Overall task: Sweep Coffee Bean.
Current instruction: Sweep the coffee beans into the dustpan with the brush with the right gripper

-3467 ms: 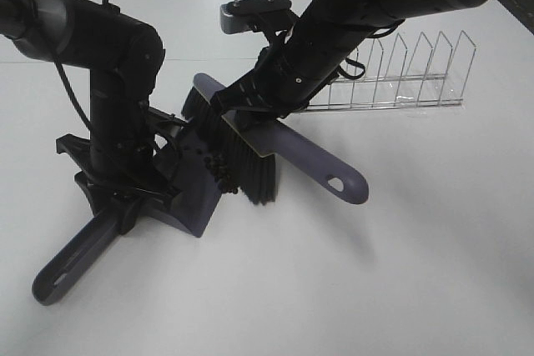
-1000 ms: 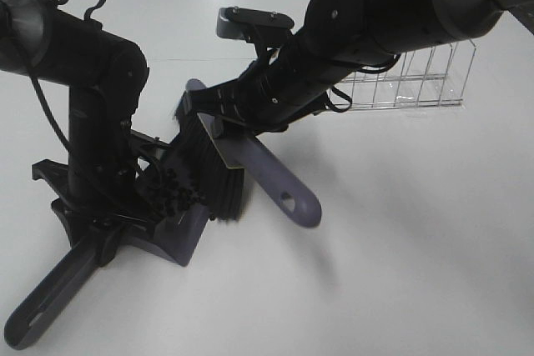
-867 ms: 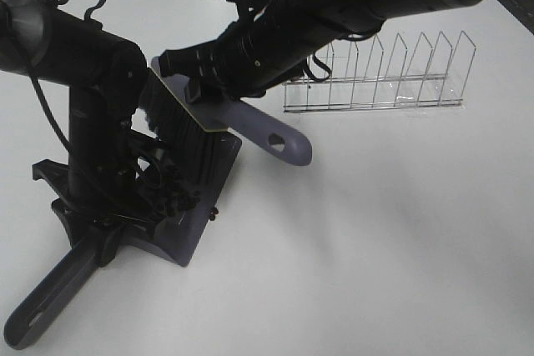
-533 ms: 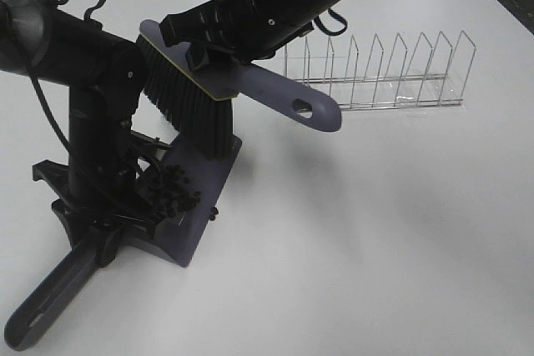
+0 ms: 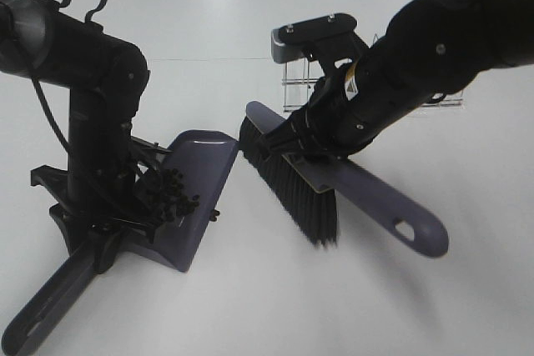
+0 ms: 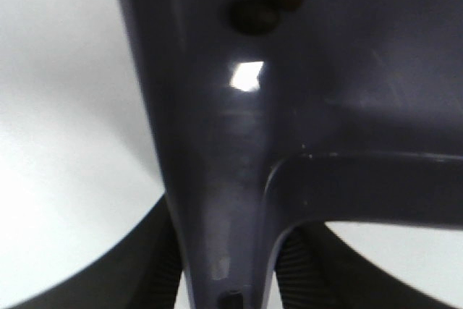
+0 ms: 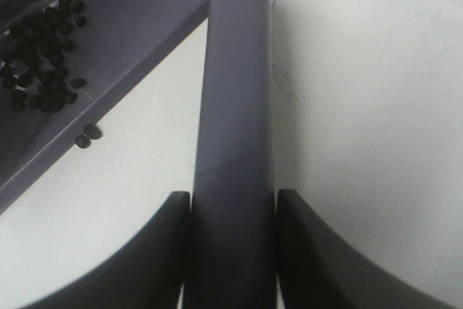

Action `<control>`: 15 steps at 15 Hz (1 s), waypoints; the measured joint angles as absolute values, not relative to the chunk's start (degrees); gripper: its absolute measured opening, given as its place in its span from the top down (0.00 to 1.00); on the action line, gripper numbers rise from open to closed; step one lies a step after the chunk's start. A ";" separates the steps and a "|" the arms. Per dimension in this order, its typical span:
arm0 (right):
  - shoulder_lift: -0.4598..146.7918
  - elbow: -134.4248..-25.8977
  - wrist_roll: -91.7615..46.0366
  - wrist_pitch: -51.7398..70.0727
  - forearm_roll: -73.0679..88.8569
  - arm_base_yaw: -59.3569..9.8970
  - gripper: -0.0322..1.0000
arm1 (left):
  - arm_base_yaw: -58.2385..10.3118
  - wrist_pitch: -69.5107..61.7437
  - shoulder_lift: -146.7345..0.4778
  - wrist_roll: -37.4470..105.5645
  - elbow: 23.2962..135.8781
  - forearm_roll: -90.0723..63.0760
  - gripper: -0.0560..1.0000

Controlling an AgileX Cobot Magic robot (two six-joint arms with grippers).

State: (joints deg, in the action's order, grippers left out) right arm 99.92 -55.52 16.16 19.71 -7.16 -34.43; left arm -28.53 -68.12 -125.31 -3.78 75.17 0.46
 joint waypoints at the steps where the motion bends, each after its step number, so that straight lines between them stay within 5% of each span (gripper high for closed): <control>1: 100.84 -54.72 16.96 18.11 -7.22 -34.72 0.67 | -28.53 -68.12 -125.31 -3.78 75.17 0.40 0.63; 9: 108.92 -58.56 17.13 6.82 0.46 -40.22 0.67 | -28.53 -68.12 -125.31 -3.67 75.17 0.00 0.63; 15: 115.85 -71.45 17.13 6.25 1.32 -40.51 0.67 | -28.53 -68.18 -125.31 -3.72 75.17 0.00 0.63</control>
State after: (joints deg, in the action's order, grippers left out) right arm 115.85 -71.45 17.13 6.25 1.32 -40.51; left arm -28.53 -68.18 -125.31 -3.72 75.17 0.00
